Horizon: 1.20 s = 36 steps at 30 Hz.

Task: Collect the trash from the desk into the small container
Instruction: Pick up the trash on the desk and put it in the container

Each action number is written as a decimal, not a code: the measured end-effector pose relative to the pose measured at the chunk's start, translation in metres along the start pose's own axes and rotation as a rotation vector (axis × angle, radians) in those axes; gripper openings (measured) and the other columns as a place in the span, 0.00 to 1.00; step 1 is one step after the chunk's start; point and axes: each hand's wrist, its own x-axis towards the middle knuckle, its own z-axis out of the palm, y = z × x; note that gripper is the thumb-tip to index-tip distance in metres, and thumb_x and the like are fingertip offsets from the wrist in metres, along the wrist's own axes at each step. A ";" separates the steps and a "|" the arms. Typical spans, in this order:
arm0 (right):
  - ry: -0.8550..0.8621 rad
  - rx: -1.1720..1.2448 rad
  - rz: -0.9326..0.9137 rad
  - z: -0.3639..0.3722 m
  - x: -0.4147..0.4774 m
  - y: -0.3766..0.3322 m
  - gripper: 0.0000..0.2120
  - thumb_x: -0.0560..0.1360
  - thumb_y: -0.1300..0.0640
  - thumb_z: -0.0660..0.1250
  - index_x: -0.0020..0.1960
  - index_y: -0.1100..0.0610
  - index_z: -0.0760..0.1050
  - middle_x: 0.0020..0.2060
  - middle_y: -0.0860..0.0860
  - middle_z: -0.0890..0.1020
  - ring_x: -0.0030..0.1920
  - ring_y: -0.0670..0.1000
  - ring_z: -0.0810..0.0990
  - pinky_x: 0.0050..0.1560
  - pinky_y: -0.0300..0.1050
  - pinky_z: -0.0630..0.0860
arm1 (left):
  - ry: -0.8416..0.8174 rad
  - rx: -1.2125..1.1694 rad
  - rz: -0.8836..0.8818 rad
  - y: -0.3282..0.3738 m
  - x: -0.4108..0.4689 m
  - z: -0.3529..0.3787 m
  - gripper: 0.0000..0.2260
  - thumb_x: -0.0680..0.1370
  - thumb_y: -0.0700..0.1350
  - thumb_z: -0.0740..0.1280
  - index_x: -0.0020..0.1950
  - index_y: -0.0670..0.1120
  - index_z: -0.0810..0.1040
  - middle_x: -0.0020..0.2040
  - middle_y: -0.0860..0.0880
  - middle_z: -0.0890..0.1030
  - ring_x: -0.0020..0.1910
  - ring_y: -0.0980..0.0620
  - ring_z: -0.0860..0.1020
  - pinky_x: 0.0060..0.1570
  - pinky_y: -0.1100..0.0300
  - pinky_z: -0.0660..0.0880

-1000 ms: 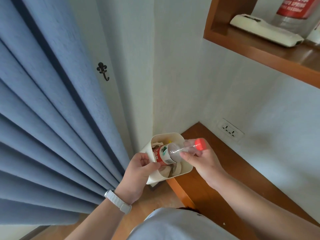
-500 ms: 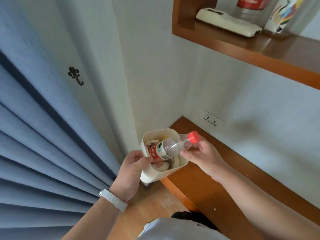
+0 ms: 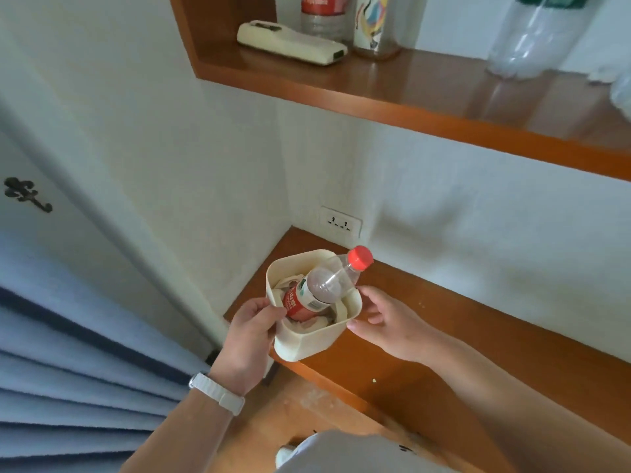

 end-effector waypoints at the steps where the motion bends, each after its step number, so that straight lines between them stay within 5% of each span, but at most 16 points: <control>1: 0.019 0.023 0.012 -0.004 -0.009 0.008 0.27 0.75 0.38 0.66 0.71 0.44 0.65 0.60 0.35 0.75 0.59 0.39 0.76 0.59 0.39 0.76 | -0.013 0.022 -0.015 -0.002 -0.002 0.011 0.15 0.71 0.45 0.70 0.55 0.40 0.78 0.47 0.41 0.85 0.50 0.42 0.83 0.52 0.51 0.78; 7: 0.134 0.105 0.129 -0.026 -0.068 0.057 0.33 0.72 0.35 0.66 0.73 0.46 0.62 0.61 0.40 0.78 0.59 0.42 0.79 0.59 0.46 0.79 | -0.099 0.144 -0.117 -0.015 -0.018 0.081 0.11 0.80 0.41 0.67 0.61 0.41 0.77 0.55 0.39 0.84 0.58 0.41 0.83 0.64 0.46 0.77; 12: 0.231 0.211 0.184 -0.046 -0.113 0.090 0.25 0.76 0.44 0.68 0.70 0.45 0.64 0.57 0.37 0.78 0.55 0.42 0.80 0.53 0.37 0.78 | -0.091 0.187 -0.215 -0.026 -0.040 0.143 0.09 0.80 0.40 0.69 0.59 0.44 0.78 0.54 0.43 0.84 0.56 0.46 0.82 0.55 0.53 0.79; 17: 0.329 0.325 0.208 -0.067 -0.156 0.125 0.21 0.76 0.44 0.68 0.67 0.44 0.70 0.59 0.38 0.78 0.59 0.42 0.78 0.56 0.39 0.77 | -0.097 0.189 -0.291 -0.044 -0.059 0.199 0.09 0.79 0.41 0.70 0.59 0.44 0.77 0.57 0.43 0.83 0.58 0.45 0.82 0.63 0.49 0.78; 36: 0.633 0.632 0.420 -0.104 -0.187 0.206 0.19 0.74 0.43 0.68 0.62 0.48 0.74 0.57 0.42 0.79 0.57 0.45 0.79 0.61 0.50 0.77 | -0.226 0.130 -0.388 -0.102 -0.037 0.319 0.13 0.79 0.36 0.67 0.64 0.39 0.73 0.59 0.39 0.79 0.60 0.43 0.79 0.60 0.50 0.79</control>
